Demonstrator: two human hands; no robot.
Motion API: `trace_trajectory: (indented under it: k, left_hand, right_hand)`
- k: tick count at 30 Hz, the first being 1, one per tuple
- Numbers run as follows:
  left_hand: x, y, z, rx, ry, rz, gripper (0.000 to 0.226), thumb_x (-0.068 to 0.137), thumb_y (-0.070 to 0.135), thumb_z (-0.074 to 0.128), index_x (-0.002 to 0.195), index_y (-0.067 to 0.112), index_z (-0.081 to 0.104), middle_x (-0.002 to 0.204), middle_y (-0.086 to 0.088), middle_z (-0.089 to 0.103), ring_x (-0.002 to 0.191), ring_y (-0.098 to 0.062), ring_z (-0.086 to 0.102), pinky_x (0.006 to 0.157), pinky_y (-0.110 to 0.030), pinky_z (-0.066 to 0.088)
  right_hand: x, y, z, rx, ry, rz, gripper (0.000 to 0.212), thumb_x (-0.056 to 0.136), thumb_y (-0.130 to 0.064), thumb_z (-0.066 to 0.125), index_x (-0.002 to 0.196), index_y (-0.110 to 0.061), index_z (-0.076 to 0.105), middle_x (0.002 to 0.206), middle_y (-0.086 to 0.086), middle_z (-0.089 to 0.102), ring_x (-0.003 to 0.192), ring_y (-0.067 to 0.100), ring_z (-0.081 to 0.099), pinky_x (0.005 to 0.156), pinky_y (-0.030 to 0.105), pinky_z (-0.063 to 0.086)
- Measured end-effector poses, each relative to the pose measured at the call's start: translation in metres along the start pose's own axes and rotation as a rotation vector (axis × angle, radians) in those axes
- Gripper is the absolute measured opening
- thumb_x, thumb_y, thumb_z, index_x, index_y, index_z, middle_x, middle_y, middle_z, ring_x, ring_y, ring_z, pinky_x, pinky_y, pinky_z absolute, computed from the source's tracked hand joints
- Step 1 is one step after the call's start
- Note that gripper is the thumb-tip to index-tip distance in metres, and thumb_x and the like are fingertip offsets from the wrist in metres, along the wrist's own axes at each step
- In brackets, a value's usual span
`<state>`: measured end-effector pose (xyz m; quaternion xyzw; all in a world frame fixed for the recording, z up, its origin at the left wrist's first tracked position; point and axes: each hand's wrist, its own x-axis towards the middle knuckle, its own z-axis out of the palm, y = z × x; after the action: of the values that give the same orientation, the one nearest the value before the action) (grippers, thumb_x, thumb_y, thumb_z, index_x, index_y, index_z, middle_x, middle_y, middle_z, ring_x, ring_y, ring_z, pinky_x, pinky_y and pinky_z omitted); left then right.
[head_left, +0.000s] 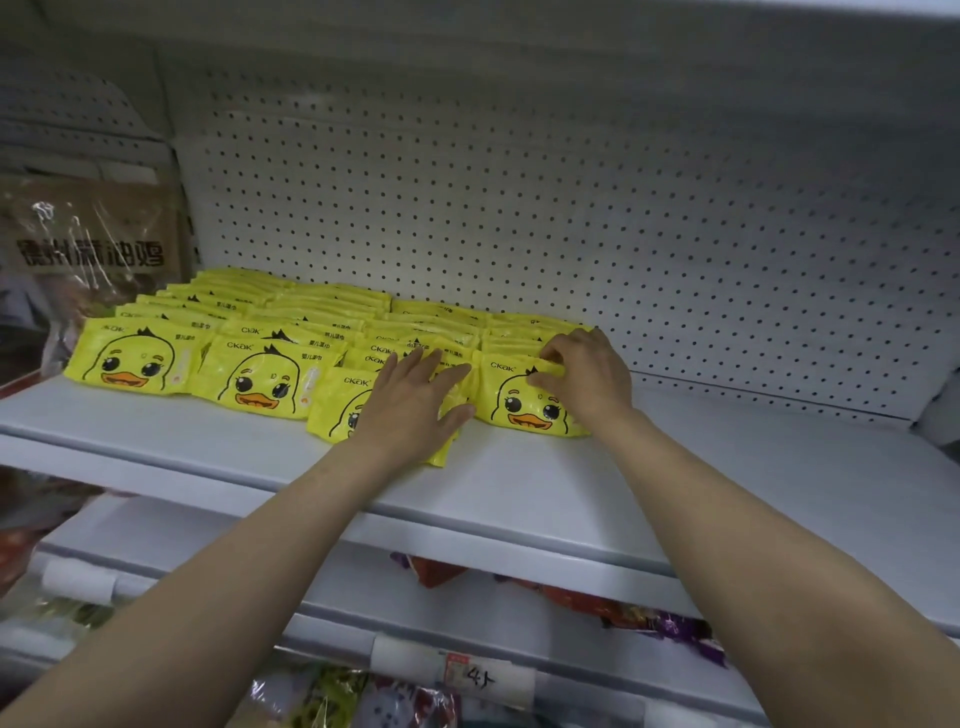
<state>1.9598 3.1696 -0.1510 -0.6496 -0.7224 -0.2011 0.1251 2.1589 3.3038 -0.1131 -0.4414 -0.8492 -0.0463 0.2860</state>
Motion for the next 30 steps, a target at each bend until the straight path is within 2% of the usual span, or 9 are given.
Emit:
trace_trajectory:
  k: [7, 12, 15, 19, 23, 27, 30]
  left_hand:
    - [0.000, -0.002, -0.021, -0.024, -0.057, -0.065, 0.062, 0.094, 0.055, 0.047, 0.148, 0.026, 0.036, 0.155, -0.010, 0.033, 0.146, -0.031, 0.021, 0.119, -0.046, 0.014]
    - [-0.011, -0.022, -0.072, -0.122, -0.003, -0.151, 0.064, 0.094, 0.049, 0.053, 0.146, 0.015, 0.040, 0.150, -0.014, 0.041, 0.138, -0.033, 0.034, 0.111, -0.042, 0.031]
    - [-0.029, -0.050, -0.107, -0.155, 0.067, -0.198, 0.066, 0.089, 0.046, 0.062, 0.143, 0.013, 0.044, 0.141, -0.015, 0.051, 0.130, -0.033, 0.044, 0.102, -0.041, 0.041]
    - [-0.070, -0.095, -0.155, -0.136, 0.138, -0.265, 0.063, 0.084, 0.043, 0.069, 0.139, 0.019, 0.049, 0.133, -0.015, 0.055, 0.117, -0.035, 0.055, 0.097, -0.041, 0.044]
    - [-0.128, -0.152, -0.197, -0.045, 0.195, -0.278, 0.062, 0.084, 0.043, 0.070, 0.138, 0.021, 0.051, 0.135, -0.012, 0.056, 0.124, -0.032, 0.051, 0.099, -0.040, 0.041]
    - [-0.193, -0.212, -0.229, 0.046, 0.196, -0.244, 0.055, 0.086, 0.046, 0.063, 0.135, 0.022, 0.052, 0.127, -0.009, 0.061, 0.112, -0.031, 0.057, 0.096, -0.041, 0.045]
    - [-0.245, -0.249, -0.252, 0.096, 0.194, -0.266, 0.053, 0.088, 0.047, 0.060, 0.135, 0.023, 0.052, 0.131, -0.009, 0.058, 0.118, -0.032, 0.052, 0.098, -0.044, 0.045]
  right_hand:
    - [0.008, -0.025, -0.022, -0.166, -0.109, -0.021, 0.047, 0.083, -0.042, 0.071, 0.124, -0.022, 0.058, 0.123, 0.005, 0.059, 0.122, 0.026, 0.045, 0.087, 0.037, 0.042]
    - [0.015, -0.078, -0.053, -0.103, -0.200, -0.063, 0.052, 0.087, -0.045, 0.067, 0.132, -0.023, 0.055, 0.130, 0.007, 0.059, 0.125, 0.027, 0.047, 0.090, 0.037, 0.043]
    - [0.012, -0.122, -0.064, -0.021, -0.273, -0.116, 0.052, 0.087, -0.049, 0.066, 0.134, -0.029, 0.055, 0.137, 0.003, 0.056, 0.128, 0.027, 0.048, 0.095, 0.036, 0.042]
    - [-0.001, -0.190, -0.075, 0.059, -0.271, -0.183, 0.053, 0.085, -0.053, 0.066, 0.133, -0.032, 0.055, 0.138, 0.000, 0.057, 0.127, 0.025, 0.051, 0.100, 0.035, 0.042]
    - [-0.030, -0.268, -0.076, 0.113, -0.192, -0.265, 0.051, 0.088, -0.054, 0.062, 0.133, -0.031, 0.054, 0.139, 0.001, 0.057, 0.129, 0.026, 0.049, 0.105, 0.039, 0.041]
    - [-0.066, -0.347, -0.065, 0.167, -0.185, -0.314, 0.051, 0.090, -0.054, 0.059, 0.136, -0.031, 0.052, 0.142, 0.001, 0.053, 0.131, 0.026, 0.046, 0.104, 0.040, 0.041]
    - [-0.089, -0.403, -0.051, 0.188, -0.179, -0.365, 0.051, 0.090, -0.056, 0.057, 0.134, -0.031, 0.053, 0.139, 0.000, 0.055, 0.130, 0.025, 0.047, 0.102, 0.042, 0.043]
